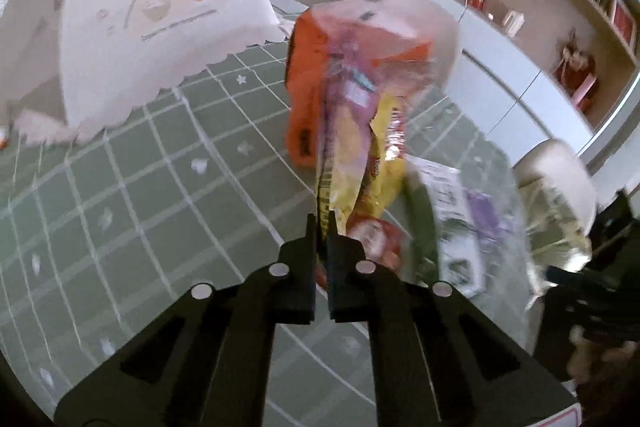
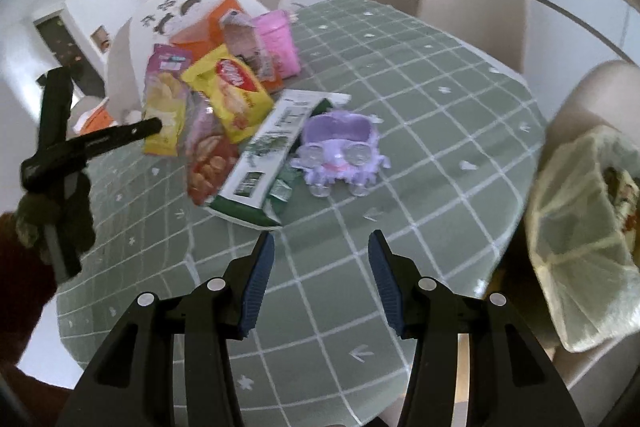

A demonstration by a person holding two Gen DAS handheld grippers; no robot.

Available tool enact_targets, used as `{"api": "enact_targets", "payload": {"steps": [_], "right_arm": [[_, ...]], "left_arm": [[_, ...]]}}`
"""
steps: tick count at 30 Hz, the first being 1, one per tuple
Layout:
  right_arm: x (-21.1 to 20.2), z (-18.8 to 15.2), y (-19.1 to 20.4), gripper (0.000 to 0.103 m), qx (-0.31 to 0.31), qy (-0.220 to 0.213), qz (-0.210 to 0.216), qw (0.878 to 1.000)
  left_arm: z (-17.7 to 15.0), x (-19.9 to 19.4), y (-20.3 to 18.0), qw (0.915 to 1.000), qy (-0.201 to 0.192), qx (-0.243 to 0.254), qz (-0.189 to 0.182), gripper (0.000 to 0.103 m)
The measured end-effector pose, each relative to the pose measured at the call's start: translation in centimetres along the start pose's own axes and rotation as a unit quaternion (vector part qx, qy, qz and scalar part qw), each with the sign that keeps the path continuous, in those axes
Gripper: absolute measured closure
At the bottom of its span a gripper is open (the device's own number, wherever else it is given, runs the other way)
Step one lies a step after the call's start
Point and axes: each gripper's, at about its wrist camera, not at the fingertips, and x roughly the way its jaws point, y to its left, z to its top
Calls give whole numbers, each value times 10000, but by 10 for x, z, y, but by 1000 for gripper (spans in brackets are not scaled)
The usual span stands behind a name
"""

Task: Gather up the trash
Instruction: 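Return the left tool to the table and grasp the pink-and-yellow chip bag, then grasp the white milk carton with the right tool while the left tool lifts the chip bag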

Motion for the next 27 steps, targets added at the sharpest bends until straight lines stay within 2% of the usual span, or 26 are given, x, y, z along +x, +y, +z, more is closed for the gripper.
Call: {"api": "enact_targets", "payload": {"steps": [4, 9, 11, 13, 15, 18, 20, 27], "right_arm": [[8, 6, 7, 56, -100, 18, 269, 9996], [18, 12, 13, 56, -177, 82, 494, 9986], [20, 12, 15, 56, -202, 118, 544, 9982], [22, 12, 17, 56, -249, 167, 558, 9980], [24, 10, 18, 56, -290, 215, 572, 9977], [24, 9, 18, 56, -308, 259, 574, 9975], [23, 8, 18, 56, -335, 272, 535, 9976], [16, 6, 18, 56, -500, 251, 355, 9978]], "left_arm": [[-25, -25, -11, 9996, 15, -241, -127, 99], [-61, -32, -12, 9976, 316, -569, -219, 99], [-74, -30, -11, 9972, 452, -555, -202, 97], [-83, -27, -8, 9966, 533, -612, -137, 87], [-84, -24, -4, 9960, 520, -723, -67, 72], [-80, -15, 2, 9954, 445, -842, 53, 66], [-76, -6, 3, 9953, 467, -839, 142, 66], [-76, 19, -17, 9946, 902, -446, 273, 66]]}}
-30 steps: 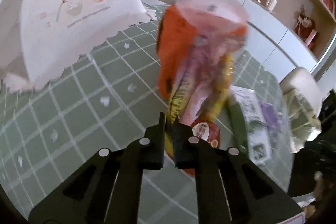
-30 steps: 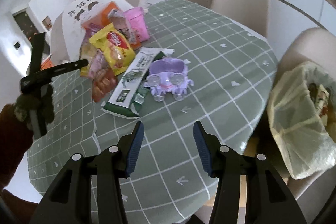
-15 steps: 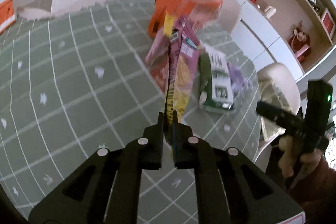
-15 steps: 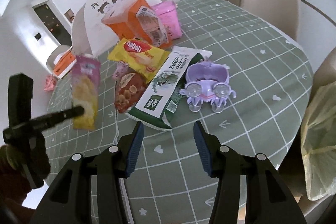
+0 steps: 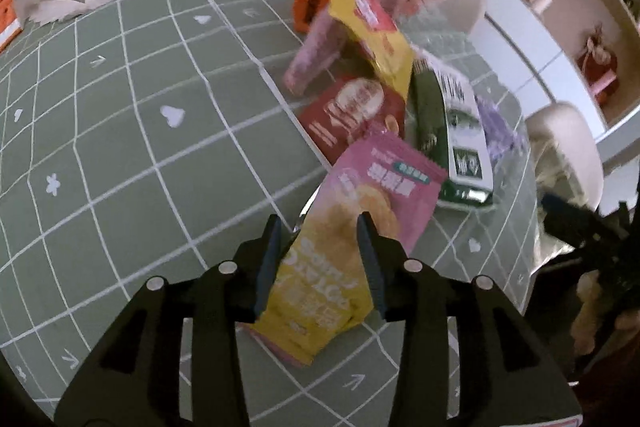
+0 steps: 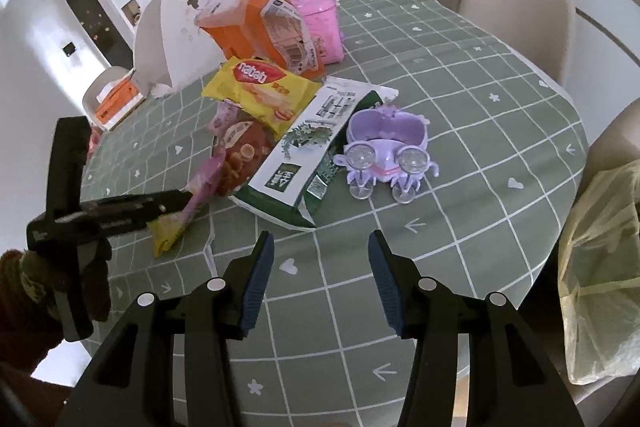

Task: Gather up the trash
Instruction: 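Grasp the white milk carton with the right tool while the left tool lifts the chip bag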

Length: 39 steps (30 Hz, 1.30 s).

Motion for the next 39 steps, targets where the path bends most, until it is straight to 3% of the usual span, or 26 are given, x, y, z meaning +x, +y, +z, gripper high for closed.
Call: {"api": "enact_targets", "payload": {"steps": [3, 7, 11, 16, 18, 25, 27, 28, 33, 39], "right_arm": [[1, 8, 6, 56, -92, -61, 127, 9999], [15, 23, 14, 56, -22, -86, 246, 9997], [45, 30, 9, 56, 625, 37, 239, 9978], [76, 44, 5, 56, 1273, -17, 101, 9918], [83, 53, 5, 56, 1404, -95, 81, 9900], [105, 82, 6, 56, 1323, -244, -116, 9908], [102, 80, 9, 61, 1150, -249, -84, 9930], [100, 77, 10, 78, 1061, -224, -87, 9941], [78, 48, 17, 78, 469, -25, 41, 9989], [45, 13, 8, 82, 140, 61, -49, 9999]], "left_arm": [[-6, -1, -10, 9999, 73, 154, 29, 99], [-14, -22, -4, 9998, -139, -160, 5, 103], [-20, -51, 18, 9967, -462, -640, 203, 103], [-30, -76, 45, 9933, -606, -979, 68, 102], [-35, -81, 51, 9940, -588, -926, 51, 101], [-47, -79, 52, 9959, -384, -709, -402, 69], [-49, -76, 46, 9964, -331, -598, -508, 63], [-50, -72, 41, 9968, -287, -512, -550, 63], [-47, -50, 11, 9980, -130, -298, -549, 62], [-34, -22, -14, 9990, -160, -381, 147, 62]]}}
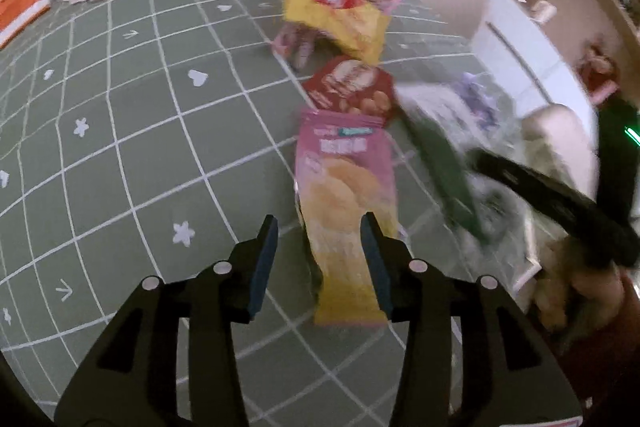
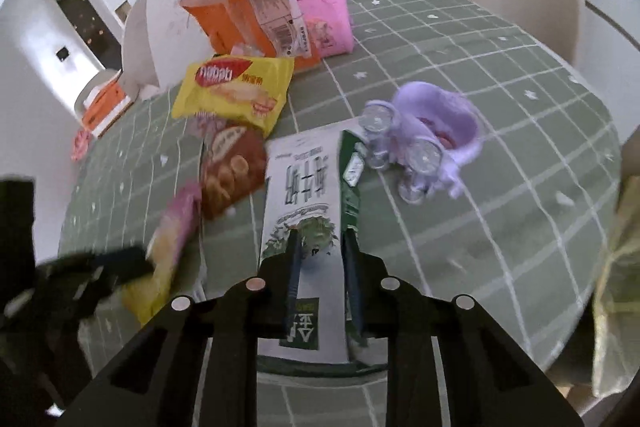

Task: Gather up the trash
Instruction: 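Grasp the white milk carton with the right tool while the left tool lifts the chip bag, then carry the chip bag and milk carton to the bin and open the left tool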

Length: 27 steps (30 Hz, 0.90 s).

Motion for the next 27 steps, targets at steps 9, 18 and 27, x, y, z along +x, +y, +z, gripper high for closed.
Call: {"api": "enact_targets", "payload": {"steps": [9, 18, 27], "right_arm": [[-26, -27, -23, 82, -96, 82, 215, 9997], [-31, -27, -26, 65, -224, 64, 640, 9977], [-1, -6, 3, 56, -882, 499, 173, 9947]], "left_arm": [[13, 22, -26, 9989, -10, -180, 439, 62], [10, 2, -20, 9983, -206, -517, 186, 99], [3, -38, 0, 9959, -527, -663, 310, 99]]}}
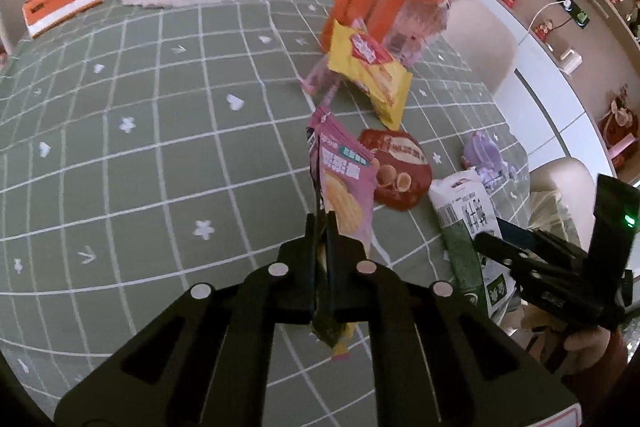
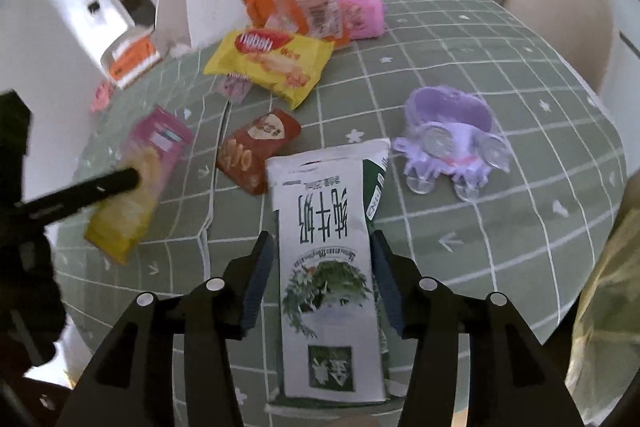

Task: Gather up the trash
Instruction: 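Carry the chip bag and milk carton to the bin and open the left tool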

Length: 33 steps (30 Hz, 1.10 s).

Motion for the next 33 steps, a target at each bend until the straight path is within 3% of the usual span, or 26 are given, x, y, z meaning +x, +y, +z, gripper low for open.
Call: {"api": "enact_targets", "payload": {"steps": [10, 13, 18, 23, 27, 33], "right_arm": [[26, 6, 29, 50, -937, 502, -808, 9911], [22, 9, 30, 50, -896, 381, -747, 9924], [-36, 23, 26, 50, -532, -692, -566, 9946], [-107, 44, 13, 51, -194, -1762, -574, 9825], [-171, 54, -4, 50, 93, -2635, -578, 9629], [-241, 46, -33, 50, 267, -3312, -1040, 9374]], "left_arm": [[-1, -13, 16, 9999, -73, -74, -41, 99], [6, -16, 15, 9998, -136, -41, -100, 99], [30, -36, 2, 9980, -529, 210, -262, 99], [65, -65, -32, 9906, -1114, 569, -556, 99], [90, -89, -70, 9790, -1606, 926, -848, 99], [105, -117, -145, 9540, -2217, 1601, -1227, 99]]}}
